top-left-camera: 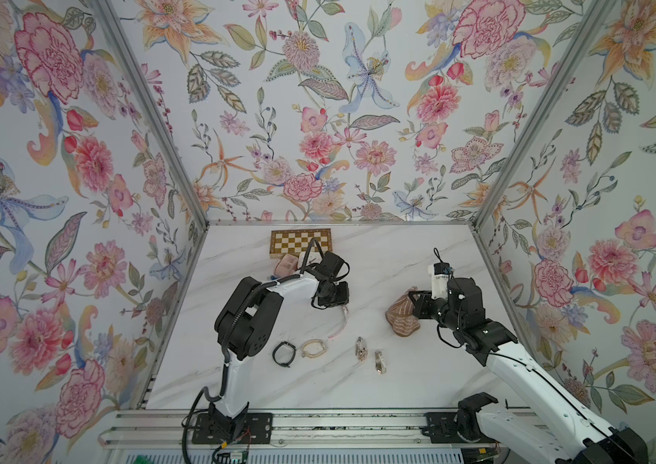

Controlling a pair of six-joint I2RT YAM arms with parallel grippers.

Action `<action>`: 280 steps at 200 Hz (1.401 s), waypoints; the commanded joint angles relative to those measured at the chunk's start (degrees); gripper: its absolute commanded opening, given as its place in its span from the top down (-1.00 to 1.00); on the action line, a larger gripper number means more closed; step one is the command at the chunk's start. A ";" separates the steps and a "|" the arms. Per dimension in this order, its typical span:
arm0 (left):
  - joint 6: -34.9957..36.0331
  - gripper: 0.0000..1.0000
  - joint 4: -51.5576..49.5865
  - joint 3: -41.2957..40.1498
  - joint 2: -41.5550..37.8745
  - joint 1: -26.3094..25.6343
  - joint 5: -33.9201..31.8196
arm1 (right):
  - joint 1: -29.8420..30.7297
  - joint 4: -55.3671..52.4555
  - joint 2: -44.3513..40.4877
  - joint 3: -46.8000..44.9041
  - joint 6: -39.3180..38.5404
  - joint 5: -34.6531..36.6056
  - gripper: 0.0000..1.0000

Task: Wipe the watch dial
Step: Pick up the watch at the center of the board.

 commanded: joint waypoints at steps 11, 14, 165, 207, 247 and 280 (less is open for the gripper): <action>1.72 0.52 -2.56 1.89 1.34 0.31 -1.31 | -0.78 1.41 -1.21 -0.67 -0.22 -0.54 1.00; 1.77 0.53 -2.61 1.86 1.39 0.24 -1.35 | -0.85 1.37 -1.29 -0.74 -0.17 -0.46 1.00; 2.45 1.00 6.36 1.54 -9.53 1.43 5.81 | 0.08 4.53 -2.73 1.78 0.33 -3.85 1.00; -3.38 1.00 49.65 -16.08 -26.69 4.16 19.36 | 7.26 8.56 1.04 7.27 -2.59 -4.87 1.00; -2.94 1.00 65.87 -26.61 -36.58 4.73 22.11 | 15.98 9.83 5.46 12.32 -4.41 -0.57 1.00; -3.24 1.00 72.92 -31.96 -40.22 4.66 23.31 | 19.93 11.57 7.82 15.02 -4.19 -1.56 1.00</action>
